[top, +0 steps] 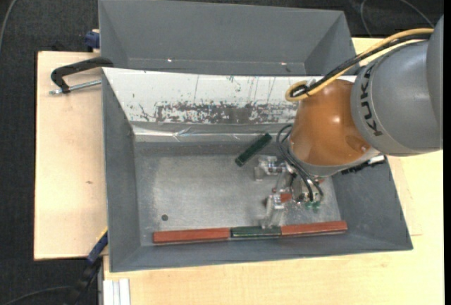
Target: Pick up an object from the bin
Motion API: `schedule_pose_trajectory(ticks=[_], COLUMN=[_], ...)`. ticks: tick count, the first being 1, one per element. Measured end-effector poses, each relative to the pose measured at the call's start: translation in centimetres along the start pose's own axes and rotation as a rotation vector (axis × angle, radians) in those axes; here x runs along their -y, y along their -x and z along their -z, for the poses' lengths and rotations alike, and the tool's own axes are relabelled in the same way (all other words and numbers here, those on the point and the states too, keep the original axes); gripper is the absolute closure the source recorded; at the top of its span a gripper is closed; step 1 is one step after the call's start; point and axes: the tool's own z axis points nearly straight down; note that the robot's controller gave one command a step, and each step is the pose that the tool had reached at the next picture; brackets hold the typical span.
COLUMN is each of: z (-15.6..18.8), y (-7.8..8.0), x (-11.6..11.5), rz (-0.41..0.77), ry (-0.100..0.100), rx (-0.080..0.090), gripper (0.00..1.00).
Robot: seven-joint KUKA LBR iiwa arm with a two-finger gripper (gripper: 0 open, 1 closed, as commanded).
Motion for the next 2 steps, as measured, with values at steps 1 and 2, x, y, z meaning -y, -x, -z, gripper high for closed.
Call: schedule_pose_trajectory(ticks=[1, 2], z=[0.03, 0.01], y=[0.72, 0.72], x=[8.54, 8.26], rz=[0.302, 0.305], ry=[-0.004, -0.001], rx=[0.005, 0.005], gripper=[0.00, 1.00])
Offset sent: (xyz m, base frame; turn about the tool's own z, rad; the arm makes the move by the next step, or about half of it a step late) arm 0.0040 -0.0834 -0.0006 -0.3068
